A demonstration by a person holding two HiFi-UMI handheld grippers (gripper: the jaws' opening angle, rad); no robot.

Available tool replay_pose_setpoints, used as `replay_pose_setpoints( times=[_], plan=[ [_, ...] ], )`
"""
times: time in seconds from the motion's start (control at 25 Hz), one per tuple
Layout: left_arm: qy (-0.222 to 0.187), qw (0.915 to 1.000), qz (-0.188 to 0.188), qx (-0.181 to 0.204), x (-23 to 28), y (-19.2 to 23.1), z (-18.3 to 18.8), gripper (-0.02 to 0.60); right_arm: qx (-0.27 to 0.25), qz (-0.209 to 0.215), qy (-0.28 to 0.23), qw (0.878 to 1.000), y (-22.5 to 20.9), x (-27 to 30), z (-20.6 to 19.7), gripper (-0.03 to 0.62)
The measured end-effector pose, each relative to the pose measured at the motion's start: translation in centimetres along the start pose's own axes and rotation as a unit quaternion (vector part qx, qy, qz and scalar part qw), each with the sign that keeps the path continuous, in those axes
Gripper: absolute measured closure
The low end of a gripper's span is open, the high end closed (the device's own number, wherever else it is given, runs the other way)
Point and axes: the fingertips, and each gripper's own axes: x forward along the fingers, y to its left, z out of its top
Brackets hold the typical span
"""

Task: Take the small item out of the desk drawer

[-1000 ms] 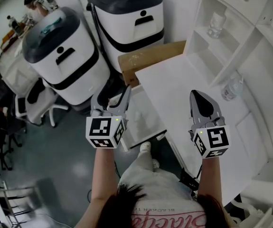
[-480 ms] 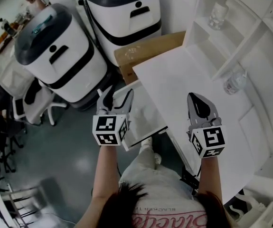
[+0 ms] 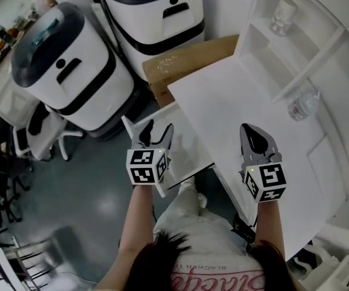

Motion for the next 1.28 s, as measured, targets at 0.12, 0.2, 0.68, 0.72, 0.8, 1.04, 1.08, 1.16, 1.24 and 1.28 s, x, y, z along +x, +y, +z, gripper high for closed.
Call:
replay_pose_setpoints(
  times=[0.12,0.2,0.68,0.72,0.8,1.04,1.08,1.16,1.24,1.28],
  plan=[
    [0.025,0.9996,0.001,-0.016,1.1,0.3,-1.9,0.328,0.002,-0.004,0.010,1.000,-0.4,0.4,-0.7,0.592],
    [0.046,0.9986,0.005,-0.023,1.9,0.5,-3.3,0.327,0.003,-0.007,0.016,1.000,-0.7,0.6,-1.0,0.592],
    [0.150,0.9859,0.011,-0.073,5.2,1.3,-10.8,0.318,0.008,-0.023,0.042,0.999,-2.1,1.3,-2.6,0.592],
    [0.158,0.9846,0.011,-0.075,5.3,1.3,-11.3,0.318,0.007,-0.023,0.044,0.999,-2.1,1.3,-2.7,0.592],
    [0.174,0.9816,0.012,-0.078,5.6,1.3,-12.4,0.318,0.007,-0.022,0.047,0.999,-2.0,1.5,-2.9,0.592],
    [0.218,0.9719,0.019,-0.088,6.8,1.2,-15.5,0.316,0.004,-0.012,0.060,0.998,-1.7,2.1,-3.9,0.592],
    [0.225,0.9702,0.019,-0.089,7.0,1.2,-15.9,0.316,0.005,-0.011,0.062,0.998,-1.7,2.2,-4.0,0.592],
    [0.239,0.9665,0.017,-0.093,7.4,1.1,-17.0,0.316,0.006,-0.010,0.065,0.998,-1.8,2.4,-4.3,0.592],
    [0.252,0.9626,0.014,-0.098,7.8,1.0,-18.1,0.313,0.009,-0.010,0.070,0.997,-1.8,2.5,-4.6,0.592],
    [0.258,0.9608,0.014,-0.100,8.0,1.0,-18.6,0.311,0.011,-0.009,0.072,0.997,-1.9,2.7,-4.8,0.592]
  ],
)
